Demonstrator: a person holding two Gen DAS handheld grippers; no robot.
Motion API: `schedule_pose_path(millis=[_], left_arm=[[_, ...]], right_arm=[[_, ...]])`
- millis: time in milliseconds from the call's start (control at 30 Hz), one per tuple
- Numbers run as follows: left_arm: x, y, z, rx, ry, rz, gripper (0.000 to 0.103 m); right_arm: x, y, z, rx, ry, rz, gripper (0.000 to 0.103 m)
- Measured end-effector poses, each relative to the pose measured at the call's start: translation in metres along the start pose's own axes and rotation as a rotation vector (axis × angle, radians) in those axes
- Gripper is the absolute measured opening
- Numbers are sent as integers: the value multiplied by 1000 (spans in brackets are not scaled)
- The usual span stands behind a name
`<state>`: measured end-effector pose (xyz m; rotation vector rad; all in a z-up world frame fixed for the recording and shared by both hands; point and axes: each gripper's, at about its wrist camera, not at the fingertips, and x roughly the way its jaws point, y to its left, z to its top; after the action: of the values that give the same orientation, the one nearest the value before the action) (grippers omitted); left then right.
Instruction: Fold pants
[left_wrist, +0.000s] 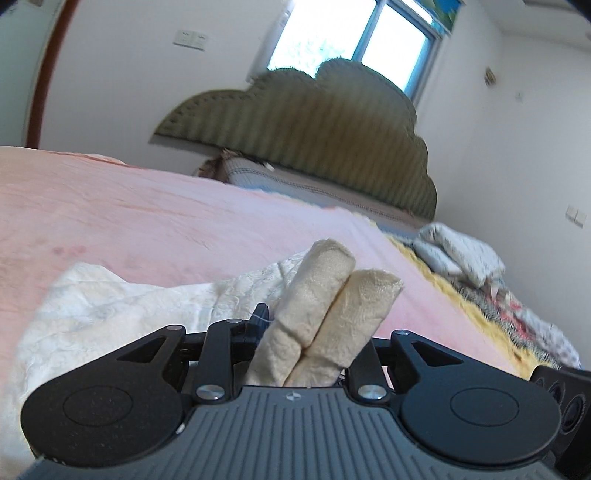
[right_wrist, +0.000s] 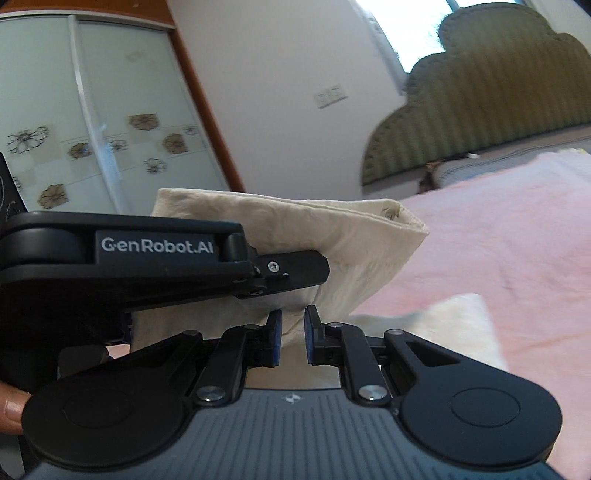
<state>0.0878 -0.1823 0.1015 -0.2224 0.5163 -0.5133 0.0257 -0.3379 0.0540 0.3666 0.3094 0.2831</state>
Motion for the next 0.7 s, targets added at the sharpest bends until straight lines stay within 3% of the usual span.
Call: schedule_pose_path(millis=[433, 667, 700], left_arm=[[48, -21, -45, 42, 85, 1, 27], [66, -13, -54, 24, 197, -36, 36], [66, -10, -54, 17, 204, -51, 44]], right_arm=[[12, -50, -17, 83, 72, -91, 13], [5, -63, -27, 101, 124, -160, 15], [-1, -64, -28, 99, 118, -179, 19]])
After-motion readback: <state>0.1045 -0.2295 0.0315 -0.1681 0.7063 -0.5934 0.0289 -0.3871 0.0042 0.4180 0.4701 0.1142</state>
